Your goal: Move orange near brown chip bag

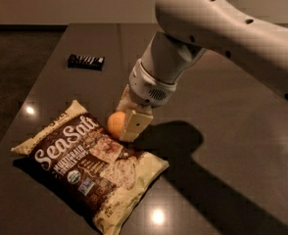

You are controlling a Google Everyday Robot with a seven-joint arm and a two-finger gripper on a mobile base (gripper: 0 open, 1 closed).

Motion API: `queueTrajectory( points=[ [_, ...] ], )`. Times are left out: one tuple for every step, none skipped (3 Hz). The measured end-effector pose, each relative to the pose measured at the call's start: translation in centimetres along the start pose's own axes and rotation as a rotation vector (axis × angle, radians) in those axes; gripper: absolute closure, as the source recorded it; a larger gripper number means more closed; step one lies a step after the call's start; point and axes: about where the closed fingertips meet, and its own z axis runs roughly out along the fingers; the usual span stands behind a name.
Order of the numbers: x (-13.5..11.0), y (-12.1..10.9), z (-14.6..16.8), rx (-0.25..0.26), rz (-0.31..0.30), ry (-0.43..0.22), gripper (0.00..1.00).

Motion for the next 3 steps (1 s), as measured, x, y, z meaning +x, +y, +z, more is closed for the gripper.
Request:
queueTrajectory(
  points=[
    [-0.14,0.09,-0.03,0.002,-0.003,0.001,0.04],
    [-0.21,0.14,-0.05,0.002,-0.004,0.002,0.00],
    [-0.21,0.14,-0.05,0.002,-0.004,0.002,0.00]
  ],
)
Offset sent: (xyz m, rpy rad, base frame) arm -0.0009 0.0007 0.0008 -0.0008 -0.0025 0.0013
